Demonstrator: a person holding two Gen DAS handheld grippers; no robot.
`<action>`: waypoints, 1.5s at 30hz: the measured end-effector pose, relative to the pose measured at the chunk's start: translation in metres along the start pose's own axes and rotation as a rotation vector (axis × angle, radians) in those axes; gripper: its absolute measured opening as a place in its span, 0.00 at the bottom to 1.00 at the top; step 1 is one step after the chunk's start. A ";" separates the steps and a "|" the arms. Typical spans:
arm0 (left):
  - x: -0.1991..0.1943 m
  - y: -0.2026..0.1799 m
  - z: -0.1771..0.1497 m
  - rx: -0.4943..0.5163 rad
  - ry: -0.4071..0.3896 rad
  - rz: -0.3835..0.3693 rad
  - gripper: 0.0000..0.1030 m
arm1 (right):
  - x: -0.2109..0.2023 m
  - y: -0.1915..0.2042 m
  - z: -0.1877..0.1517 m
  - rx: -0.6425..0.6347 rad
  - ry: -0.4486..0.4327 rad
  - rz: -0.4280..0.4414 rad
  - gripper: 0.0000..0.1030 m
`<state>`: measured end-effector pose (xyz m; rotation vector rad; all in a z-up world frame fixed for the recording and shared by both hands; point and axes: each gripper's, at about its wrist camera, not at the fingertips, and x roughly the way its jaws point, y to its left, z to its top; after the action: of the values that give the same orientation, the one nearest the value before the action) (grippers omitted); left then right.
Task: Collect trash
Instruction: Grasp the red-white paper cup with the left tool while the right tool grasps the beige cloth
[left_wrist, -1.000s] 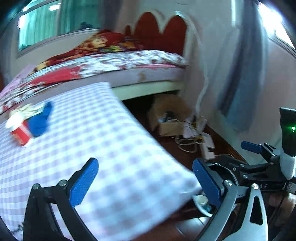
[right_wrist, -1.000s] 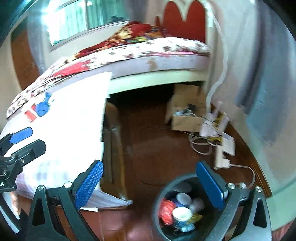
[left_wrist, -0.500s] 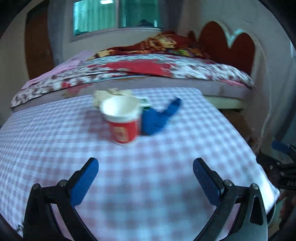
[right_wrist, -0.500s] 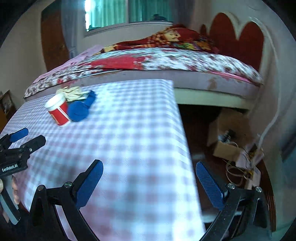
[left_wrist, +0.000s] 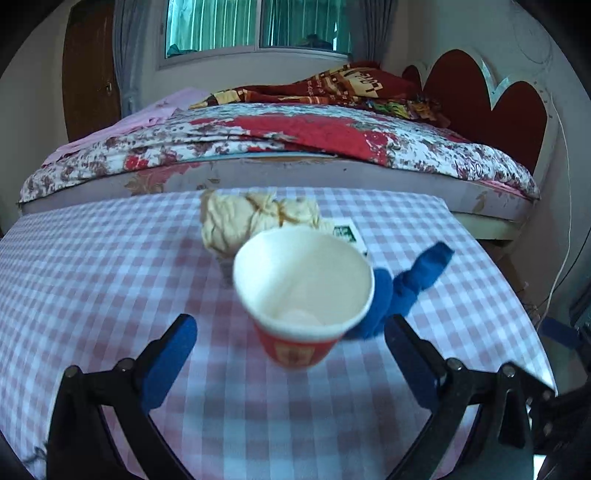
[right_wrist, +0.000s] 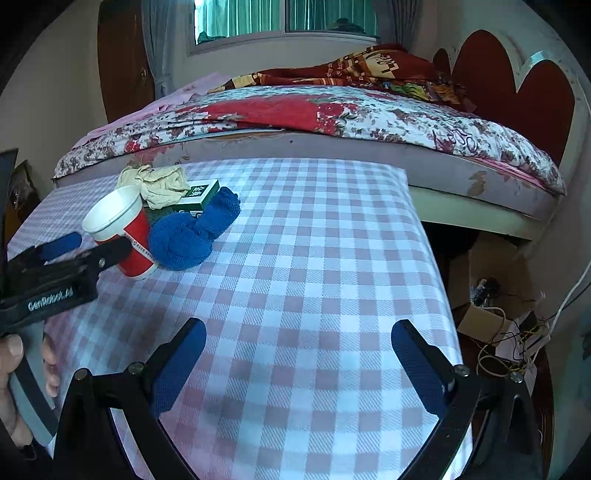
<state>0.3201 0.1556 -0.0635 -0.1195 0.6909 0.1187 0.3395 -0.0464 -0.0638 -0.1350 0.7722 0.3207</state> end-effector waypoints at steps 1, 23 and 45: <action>0.001 0.001 0.002 -0.007 0.000 -0.001 0.98 | 0.001 0.000 0.000 0.001 0.003 0.001 0.99; -0.001 0.038 -0.005 0.002 0.026 0.032 0.57 | 0.031 0.023 0.017 -0.006 0.016 0.047 0.99; -0.007 0.146 0.005 -0.092 0.022 0.191 0.57 | 0.082 0.160 0.121 -0.169 -0.030 0.196 0.99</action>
<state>0.2965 0.3002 -0.0654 -0.1427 0.7178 0.3333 0.4214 0.1517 -0.0356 -0.2138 0.7298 0.5735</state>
